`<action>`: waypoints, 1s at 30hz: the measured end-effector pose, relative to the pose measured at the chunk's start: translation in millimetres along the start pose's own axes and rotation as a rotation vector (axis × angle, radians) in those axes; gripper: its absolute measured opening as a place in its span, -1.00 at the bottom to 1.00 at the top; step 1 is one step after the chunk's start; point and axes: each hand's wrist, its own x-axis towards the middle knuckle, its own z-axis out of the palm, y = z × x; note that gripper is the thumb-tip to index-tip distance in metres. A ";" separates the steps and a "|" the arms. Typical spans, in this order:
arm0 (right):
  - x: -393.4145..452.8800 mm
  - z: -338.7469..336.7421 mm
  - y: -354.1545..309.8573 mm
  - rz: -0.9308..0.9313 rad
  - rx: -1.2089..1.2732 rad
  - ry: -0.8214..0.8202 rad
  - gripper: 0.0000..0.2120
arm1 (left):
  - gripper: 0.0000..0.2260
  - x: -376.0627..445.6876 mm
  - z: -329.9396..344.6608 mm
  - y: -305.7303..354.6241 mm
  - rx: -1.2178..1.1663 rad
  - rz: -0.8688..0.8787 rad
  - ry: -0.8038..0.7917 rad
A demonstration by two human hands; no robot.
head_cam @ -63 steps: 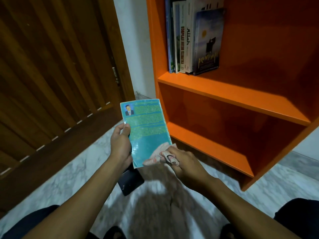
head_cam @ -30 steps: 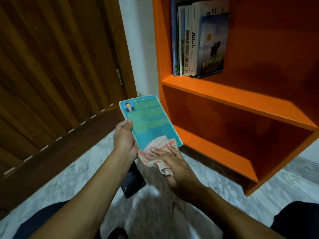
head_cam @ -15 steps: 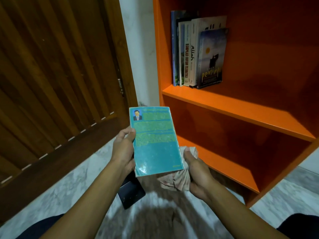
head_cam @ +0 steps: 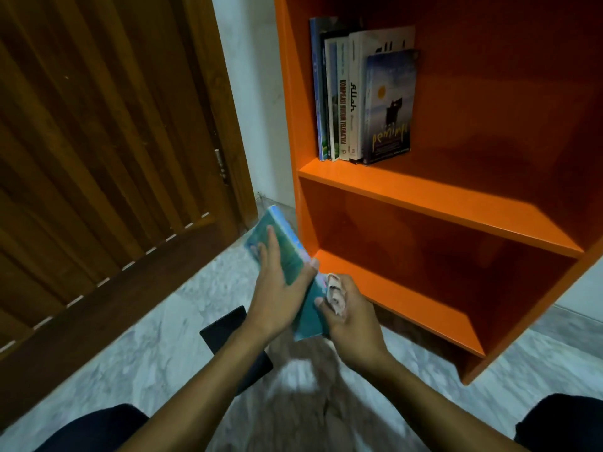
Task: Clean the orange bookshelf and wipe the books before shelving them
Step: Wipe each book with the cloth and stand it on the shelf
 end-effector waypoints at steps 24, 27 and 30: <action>60.5 -69.4 -18.6 0.029 0.245 0.623 -0.85 | -0.58 -7.7 -22.8 17.5 -0.612 -0.210 -0.050; 56.6 -70.8 -27.3 -0.232 0.009 0.419 -0.71 | -0.53 -14.0 -15.9 21.0 -0.595 -0.154 -0.151; 47.8 -56.7 -21.6 -0.403 -0.318 0.190 -0.39 | -0.54 -14.7 -10.6 23.3 -0.607 -0.133 -0.189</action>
